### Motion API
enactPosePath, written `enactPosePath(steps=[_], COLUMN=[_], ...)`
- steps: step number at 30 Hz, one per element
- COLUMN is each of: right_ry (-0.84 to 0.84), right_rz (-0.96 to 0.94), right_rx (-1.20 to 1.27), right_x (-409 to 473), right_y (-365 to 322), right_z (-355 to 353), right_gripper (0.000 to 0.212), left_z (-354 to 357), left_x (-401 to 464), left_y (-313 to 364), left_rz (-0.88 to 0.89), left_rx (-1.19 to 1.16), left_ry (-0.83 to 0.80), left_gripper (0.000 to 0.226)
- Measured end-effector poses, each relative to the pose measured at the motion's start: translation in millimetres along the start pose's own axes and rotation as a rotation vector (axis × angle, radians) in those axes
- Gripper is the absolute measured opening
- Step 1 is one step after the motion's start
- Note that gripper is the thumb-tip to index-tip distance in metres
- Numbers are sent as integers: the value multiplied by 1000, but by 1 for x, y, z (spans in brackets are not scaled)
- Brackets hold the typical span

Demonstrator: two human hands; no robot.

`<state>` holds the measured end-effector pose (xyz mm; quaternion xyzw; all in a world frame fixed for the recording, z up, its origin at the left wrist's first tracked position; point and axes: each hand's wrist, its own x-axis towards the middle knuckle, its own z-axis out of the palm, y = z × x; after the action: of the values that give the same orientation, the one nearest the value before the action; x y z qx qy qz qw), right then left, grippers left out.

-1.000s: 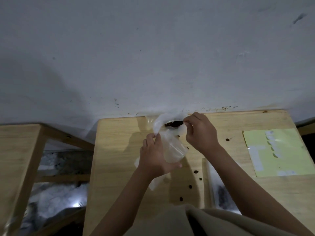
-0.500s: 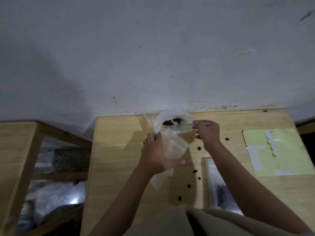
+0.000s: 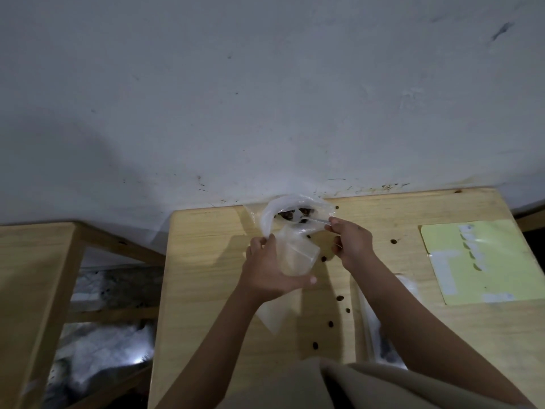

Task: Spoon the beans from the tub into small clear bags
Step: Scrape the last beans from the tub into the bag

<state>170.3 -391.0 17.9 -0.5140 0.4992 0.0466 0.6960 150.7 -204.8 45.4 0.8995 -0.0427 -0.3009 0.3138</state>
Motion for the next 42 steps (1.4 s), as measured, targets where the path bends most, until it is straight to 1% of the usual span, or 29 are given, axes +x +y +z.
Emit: enactPosePath(steps=[3,6,14,19,21,23,25,28,30,33,36,37,39,42], right_ry=[-2,-12,-64,-145,-186,-240,-246,-152,-71,-10,13,34,49,13], right_rz=[-16,-79,-172,-270,-377,-526,-655,-779,-903,-1204,-1411,-1472,-1554,-1553], right_rx=[10,-17,-94,-122,-189,-286,-336,-333,-400,-635,-911,-1008,-1170,-1312], right_x=[-1,-6,-27,-49,-60,-70,-75,-72,-67,-55,-42,-39,-38,-33], right_y=[-3,-6,-2,-5,-6,-8,-10,-15,-17,-11,-2,-2,-4,-19], right_z=[-8,-18,-45,-61,-64,-62,-57,-48,-40,-26,-11,-6,3,10], right_gripper=[14,15,7,9,13,16,18,19,16,14,19,24,36,40], left_z=[-2,-3,-3,3,6,8,8,8,7,5,3,3,0,-6], left_x=[-2,-5,-14,-17,-17,-17,-17,-14,-13,-8,-4,-3,-2,-4], left_y=[-2,-4,-12,-16,-16,-15,-14,-13,-12,-9,-4,-3,1,6], left_rz=[-1,-5,31,36,34,38,45,38,27,10,-11,-14,-5,51], left_rx=[39,59,105,186,187,179,167,141,121,86,71,69,92,181], left_ry=[-1,-7,26,64,70,71,70,59,42,8,-5,-3,17,84], left_gripper=[126,129,136,137,136,135,136,136,136,140,141,141,139,134])
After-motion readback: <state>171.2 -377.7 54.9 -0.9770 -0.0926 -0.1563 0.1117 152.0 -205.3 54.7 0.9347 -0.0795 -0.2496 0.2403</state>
